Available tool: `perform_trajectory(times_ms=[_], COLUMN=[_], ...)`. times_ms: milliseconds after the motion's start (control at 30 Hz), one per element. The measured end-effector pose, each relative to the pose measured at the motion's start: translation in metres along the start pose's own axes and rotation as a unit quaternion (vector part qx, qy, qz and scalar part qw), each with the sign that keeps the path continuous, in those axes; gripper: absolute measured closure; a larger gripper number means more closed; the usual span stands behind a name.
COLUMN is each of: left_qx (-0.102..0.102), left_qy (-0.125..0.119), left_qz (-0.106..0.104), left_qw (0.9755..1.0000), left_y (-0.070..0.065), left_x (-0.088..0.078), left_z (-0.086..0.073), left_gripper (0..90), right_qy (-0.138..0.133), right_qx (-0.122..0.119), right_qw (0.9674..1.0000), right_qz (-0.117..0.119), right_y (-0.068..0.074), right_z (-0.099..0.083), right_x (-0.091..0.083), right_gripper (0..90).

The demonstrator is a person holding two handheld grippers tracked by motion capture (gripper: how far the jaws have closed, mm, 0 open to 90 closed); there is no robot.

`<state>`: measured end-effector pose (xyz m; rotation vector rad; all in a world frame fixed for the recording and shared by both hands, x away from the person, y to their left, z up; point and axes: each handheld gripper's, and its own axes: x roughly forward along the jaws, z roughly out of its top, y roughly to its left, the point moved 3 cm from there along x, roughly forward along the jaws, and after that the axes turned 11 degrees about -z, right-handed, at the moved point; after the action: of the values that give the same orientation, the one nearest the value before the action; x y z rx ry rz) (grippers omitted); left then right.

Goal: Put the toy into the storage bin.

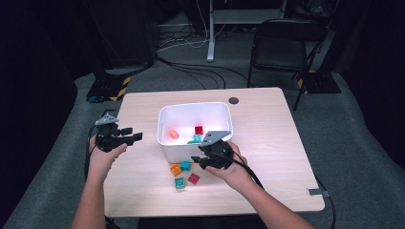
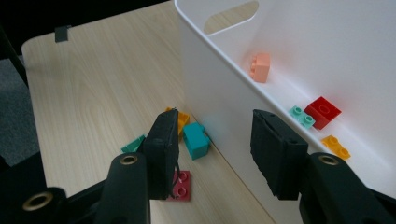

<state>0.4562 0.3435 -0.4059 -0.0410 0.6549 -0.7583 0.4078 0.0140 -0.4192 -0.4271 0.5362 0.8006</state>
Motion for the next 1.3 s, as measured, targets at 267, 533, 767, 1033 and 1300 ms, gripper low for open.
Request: perform_trajectory(times_ms=[267, 533, 767, 1033, 1300], left_qx=[-0.001, -0.001, -0.001, 0.001, 0.001], left_qy=[0.000, 0.001, -0.001, -0.002, -0.002], left_qz=[0.000, 0.001, 0.001, 0.002, 0.002], left_qw=[1.0000, 1.0000, 1.0000, 1.0000, 1.0000], left_y=[0.001, 0.001, 0.001, 0.001, 0.001], left_x=[0.000, 0.001, 0.001, 0.002, 0.002], left_z=[0.000, -0.001, -0.001, -0.001, -0.001], left_gripper=[41.4, 41.3, 41.4, 41.4, 41.4], right_qy=[0.012, 0.019, 0.035, 0.044, 0.060], right_qx=[0.005, 0.014, 0.011, 0.011, 0.013], right_qw=[0.9999, 0.9997, 0.9992, 0.9986, 0.9976], right_qz=[0.003, 0.010, 0.018, 0.026, 0.032], right_y=[0.013, 0.021, 0.028, 0.034, 0.039], right_z=[-0.027, -0.045, -0.058, -0.066, -0.073], right_x=[0.019, 0.034, 0.048, 0.061, 0.072], right_gripper=[56.5, 56.4, 56.4, 56.4, 56.3])
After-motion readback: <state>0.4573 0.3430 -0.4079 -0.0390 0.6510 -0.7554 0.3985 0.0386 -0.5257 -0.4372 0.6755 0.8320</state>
